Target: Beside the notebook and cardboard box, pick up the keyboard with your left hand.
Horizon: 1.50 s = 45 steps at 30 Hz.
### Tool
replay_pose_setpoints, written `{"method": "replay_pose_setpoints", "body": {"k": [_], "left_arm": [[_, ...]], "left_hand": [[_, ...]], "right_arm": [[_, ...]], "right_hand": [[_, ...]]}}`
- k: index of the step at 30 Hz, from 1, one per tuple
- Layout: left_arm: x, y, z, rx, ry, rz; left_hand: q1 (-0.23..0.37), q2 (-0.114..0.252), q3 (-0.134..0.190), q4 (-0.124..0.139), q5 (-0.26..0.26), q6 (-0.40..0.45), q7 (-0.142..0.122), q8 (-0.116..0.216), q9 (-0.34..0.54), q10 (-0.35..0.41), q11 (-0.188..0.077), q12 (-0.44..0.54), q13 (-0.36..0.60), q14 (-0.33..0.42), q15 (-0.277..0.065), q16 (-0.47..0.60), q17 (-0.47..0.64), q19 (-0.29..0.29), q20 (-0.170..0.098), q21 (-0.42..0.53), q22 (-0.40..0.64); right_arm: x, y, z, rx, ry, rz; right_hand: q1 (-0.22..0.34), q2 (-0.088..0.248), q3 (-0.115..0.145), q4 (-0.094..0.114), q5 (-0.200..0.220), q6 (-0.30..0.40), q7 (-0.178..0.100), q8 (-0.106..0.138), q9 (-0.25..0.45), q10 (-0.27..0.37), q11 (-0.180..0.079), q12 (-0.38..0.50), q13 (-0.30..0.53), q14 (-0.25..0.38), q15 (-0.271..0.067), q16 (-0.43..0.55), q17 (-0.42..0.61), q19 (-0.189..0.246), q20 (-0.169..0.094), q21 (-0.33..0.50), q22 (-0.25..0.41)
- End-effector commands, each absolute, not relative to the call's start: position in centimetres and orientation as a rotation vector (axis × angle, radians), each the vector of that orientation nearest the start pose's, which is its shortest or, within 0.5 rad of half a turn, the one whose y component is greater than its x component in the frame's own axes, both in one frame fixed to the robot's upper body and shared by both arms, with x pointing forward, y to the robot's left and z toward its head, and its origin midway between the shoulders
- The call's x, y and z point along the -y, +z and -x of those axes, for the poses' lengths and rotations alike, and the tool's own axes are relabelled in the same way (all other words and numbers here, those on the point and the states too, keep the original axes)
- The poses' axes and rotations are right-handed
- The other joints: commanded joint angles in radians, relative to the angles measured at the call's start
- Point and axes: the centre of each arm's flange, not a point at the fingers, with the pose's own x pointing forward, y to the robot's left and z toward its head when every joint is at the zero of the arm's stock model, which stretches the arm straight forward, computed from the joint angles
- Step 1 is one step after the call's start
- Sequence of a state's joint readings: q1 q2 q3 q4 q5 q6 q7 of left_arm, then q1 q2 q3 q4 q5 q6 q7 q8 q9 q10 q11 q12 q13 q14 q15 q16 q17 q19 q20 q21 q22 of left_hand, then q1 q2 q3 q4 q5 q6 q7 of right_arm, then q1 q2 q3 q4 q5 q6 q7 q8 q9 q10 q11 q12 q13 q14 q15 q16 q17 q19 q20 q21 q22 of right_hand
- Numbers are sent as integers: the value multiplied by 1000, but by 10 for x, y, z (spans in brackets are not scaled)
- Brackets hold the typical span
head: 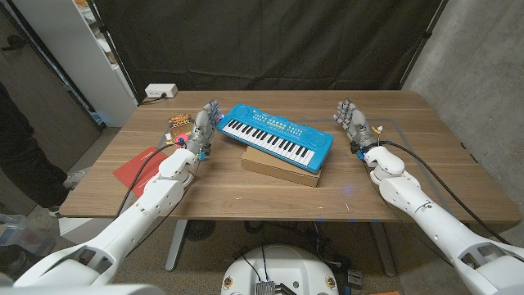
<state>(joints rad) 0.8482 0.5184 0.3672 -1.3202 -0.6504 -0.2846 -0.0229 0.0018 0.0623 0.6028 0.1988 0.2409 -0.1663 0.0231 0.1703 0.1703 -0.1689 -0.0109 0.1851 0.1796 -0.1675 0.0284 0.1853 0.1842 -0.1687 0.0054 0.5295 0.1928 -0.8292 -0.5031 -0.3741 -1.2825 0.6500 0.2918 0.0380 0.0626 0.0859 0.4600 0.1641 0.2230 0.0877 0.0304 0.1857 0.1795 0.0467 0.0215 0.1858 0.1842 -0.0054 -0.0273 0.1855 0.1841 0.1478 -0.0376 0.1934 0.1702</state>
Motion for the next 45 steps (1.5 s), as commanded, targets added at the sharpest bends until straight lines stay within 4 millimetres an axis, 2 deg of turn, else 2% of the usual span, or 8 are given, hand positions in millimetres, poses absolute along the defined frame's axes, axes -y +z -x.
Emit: {"method": "replay_pose_setpoints", "body": {"k": [1, 16, 28, 41, 45], "left_arm": [[-293, -24, -647, 600, -199, 39], [-299, -26, -633, 610, -146, 8], [-309, -17, -622, 634, -66, -35], [-322, -2, -622, 634, -6, -88], [-325, 5, -624, 625, 4, -101]], "left_hand": [[1, 132, 8, 1, 6, -197, 1, 5, 2, -203, -1, 6, 4, -213, 2, 5, 5, -174, 0, 7, 2], [1, 132, 7, 0, 6, -196, 0, 7, 2, -200, -1, 10, 4, -208, 4, 8, 5, -170, 5, 8, 2], [14, 122, 11, -14, 7, -150, -1, 20, 1, -133, -8, 32, 4, -133, 20, 29, 1, -129, 37, 20, -1], [45, 105, 28, -42, 1, -67, 7, 31, 1, -52, -9, 49, 3, -36, 25, 41, -6, -67, 60, 33, -6], [62, 76, 27, -67, -7, -31, 4, 32, 1, -13, -13, 55, 3, 12, 25, 41, -9, -34, 71, 38, -8]], "right_arm": [[287, -25, -659, 593, 214, -41], [289, -27, -663, 587, 210, -44], [290, -27, -666, 578, 210, -45], [288, -22, -674, 574, 218, -29], [288, -22, -677, 570, 218, -24]], "right_hand": [[-1, 77, 8, -1, 4, 7, 0, 4, 4, 7, -3, 5, 3, -1, -7, 5, 2, 6, -65, 4, 3], [-2, 76, 11, -2, 5, 8, 1, 5, 4, 9, -3, 6, 3, 2, -6, 6, 1, 7, -65, 5, 3], [-4, 75, 13, -2, 5, 9, 0, 5, 4, 12, -3, 7, 3, 4, -7, 6, 1, 9, -66, 5, 3], [-5, 74, 14, -3, 5, 11, 2, 6, 4, 12, -2, 7, 3, 5, -6, 6, 0, 10, -65, 5, 3], [-5, 74, 15, -3, 5, 12, 2, 6, 4, 12, -2, 7, 3, 5, -7, 6, 0, 10, -66, 5, 3]]}}
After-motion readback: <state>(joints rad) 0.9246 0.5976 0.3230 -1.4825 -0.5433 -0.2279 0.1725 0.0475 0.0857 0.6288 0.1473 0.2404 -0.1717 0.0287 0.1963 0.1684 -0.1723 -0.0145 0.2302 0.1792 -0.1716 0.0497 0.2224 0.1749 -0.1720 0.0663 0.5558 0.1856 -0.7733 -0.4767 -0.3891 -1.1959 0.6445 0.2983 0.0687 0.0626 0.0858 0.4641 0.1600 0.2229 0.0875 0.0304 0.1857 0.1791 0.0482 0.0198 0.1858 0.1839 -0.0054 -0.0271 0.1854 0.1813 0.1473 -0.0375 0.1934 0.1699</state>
